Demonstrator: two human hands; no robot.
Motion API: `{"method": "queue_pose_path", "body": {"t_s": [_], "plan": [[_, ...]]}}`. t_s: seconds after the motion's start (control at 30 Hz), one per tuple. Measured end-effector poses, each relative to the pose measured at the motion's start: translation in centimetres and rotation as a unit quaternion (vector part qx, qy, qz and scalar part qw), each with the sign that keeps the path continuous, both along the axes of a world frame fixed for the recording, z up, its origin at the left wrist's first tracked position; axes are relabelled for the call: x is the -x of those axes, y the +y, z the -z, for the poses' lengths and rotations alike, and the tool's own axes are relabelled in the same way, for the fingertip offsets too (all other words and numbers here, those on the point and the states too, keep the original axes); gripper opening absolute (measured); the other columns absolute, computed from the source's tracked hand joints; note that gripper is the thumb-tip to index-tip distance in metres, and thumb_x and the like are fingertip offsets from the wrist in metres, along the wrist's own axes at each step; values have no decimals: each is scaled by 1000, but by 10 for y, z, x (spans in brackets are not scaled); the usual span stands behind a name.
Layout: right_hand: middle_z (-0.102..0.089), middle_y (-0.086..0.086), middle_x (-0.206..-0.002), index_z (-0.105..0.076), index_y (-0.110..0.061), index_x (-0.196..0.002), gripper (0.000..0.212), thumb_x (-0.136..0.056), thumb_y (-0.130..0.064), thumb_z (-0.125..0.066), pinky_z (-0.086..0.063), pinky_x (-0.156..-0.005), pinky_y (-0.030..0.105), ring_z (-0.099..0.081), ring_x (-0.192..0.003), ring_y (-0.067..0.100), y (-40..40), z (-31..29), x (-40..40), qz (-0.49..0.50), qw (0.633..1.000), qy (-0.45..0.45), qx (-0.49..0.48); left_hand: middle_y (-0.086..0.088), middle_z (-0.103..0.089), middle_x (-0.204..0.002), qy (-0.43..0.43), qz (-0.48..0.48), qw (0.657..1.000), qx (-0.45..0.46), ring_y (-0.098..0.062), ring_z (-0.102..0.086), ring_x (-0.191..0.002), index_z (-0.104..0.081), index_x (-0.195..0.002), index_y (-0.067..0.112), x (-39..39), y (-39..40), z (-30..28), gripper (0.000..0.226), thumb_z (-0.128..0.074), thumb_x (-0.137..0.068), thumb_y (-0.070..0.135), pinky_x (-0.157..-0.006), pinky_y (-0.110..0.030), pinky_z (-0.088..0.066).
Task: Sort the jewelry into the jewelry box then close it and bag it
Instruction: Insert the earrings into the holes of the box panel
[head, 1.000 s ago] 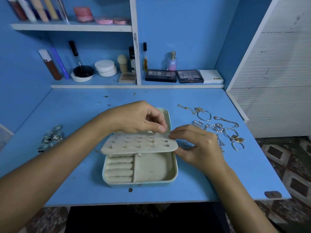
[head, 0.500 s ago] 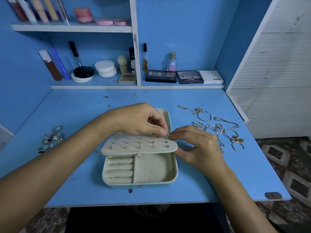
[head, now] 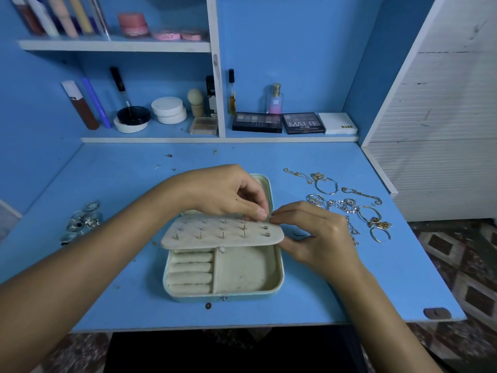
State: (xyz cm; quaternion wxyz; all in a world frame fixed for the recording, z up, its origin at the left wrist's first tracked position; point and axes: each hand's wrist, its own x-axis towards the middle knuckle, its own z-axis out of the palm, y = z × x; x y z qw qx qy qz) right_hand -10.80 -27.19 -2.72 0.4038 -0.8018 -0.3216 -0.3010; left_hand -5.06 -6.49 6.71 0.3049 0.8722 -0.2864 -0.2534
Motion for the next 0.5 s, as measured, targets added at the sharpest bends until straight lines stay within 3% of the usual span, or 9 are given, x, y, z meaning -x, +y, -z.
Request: {"method": "queue_pose_path", "body": {"t_s": [0.5], "plan": [[-75, 1, -90, -78, -7, -87, 11, -80, -15, -82, -51, -82, 14, -69, -87, 7, 0, 0, 0, 5, 1000, 1, 3, 19, -73, -86, -4, 23, 999, -44, 7, -62, -78, -78, -94, 26, -4, -4, -5, 10, -74, -87, 31, -76, -11, -45]]}}
